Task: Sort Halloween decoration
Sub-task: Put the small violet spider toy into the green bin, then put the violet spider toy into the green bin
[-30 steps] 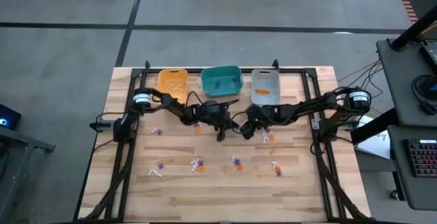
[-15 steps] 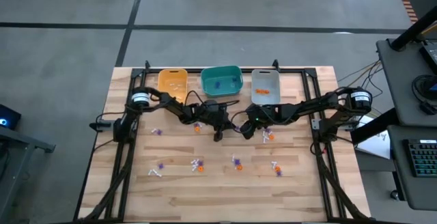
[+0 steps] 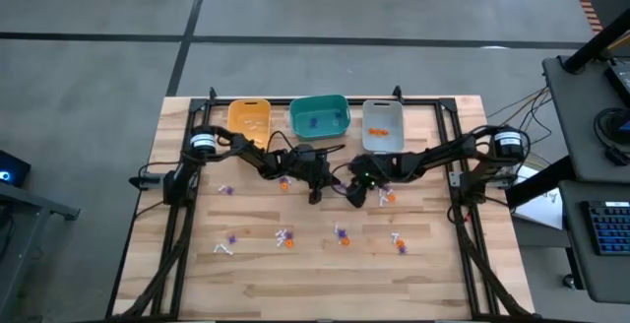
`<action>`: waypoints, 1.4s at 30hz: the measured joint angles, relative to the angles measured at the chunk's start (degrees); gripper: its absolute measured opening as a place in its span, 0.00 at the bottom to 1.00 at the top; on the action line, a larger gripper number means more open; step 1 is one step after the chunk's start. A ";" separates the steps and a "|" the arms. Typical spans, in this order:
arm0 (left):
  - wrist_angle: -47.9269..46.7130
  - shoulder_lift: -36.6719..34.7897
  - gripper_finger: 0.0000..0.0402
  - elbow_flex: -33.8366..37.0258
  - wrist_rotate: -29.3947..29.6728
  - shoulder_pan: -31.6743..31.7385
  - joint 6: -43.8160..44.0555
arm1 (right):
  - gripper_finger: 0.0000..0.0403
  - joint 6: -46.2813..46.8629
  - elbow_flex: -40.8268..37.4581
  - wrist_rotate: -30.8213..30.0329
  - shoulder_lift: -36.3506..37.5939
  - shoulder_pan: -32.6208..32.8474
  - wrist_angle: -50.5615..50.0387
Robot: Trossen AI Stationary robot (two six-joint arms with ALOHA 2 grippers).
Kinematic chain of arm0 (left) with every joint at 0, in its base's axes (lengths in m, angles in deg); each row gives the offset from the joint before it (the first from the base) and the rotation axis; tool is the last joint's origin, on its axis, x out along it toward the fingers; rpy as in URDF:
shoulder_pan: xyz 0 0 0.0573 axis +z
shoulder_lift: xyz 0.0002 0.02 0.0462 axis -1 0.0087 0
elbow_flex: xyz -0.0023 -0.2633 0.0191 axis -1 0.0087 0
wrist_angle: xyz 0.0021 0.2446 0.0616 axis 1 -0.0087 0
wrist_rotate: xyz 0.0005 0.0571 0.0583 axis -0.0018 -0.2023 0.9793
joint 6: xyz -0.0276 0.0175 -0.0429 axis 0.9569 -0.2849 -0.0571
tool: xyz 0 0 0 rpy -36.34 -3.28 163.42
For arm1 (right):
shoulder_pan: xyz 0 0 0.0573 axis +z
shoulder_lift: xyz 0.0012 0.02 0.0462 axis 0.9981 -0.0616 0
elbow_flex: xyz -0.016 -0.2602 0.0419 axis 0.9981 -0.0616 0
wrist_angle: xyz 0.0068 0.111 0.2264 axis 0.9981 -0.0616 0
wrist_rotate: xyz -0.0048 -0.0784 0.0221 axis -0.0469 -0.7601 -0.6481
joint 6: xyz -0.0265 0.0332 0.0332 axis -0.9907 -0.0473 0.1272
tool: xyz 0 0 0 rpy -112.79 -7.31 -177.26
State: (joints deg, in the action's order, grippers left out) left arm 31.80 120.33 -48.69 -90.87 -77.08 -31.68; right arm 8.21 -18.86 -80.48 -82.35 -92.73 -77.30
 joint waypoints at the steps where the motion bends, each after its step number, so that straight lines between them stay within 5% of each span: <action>1: -0.02 0.00 0.00 0.00 0.03 0.00 0.01 | 0.49 -3.26 0.00 0.00 -0.03 0.01 0.09; 7: 0.01 0.07 0.00 0.00 0.13 0.00 1.23 | 0.49 -19.97 0.02 0.26 -1.24 0.72 2.76; 17: 0.46 0.13 0.00 0.07 0.14 -0.03 2.63 | 0.48 -23.91 0.11 0.53 -8.78 0.72 8.24; 25: -1.20 -2.35 0.00 0.35 -2.41 0.00 4.66 | 0.29 -24.78 0.13 0.66 -10.00 0.67 8.57; 32: -3.94 -9.88 0.00 1.05 -3.09 -0.04 5.79 | 0.13 -24.77 0.15 0.58 -8.91 0.68 8.70; 42: -11.59 -25.79 0.00 4.57 -3.25 -0.30 6.19 | 0.04 -24.83 -0.03 0.09 -4.96 0.65 10.39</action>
State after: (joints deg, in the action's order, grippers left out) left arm 20.21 94.54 -44.12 -94.12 -77.37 -25.49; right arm -16.62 -18.89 -80.39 -87.32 -92.08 -66.91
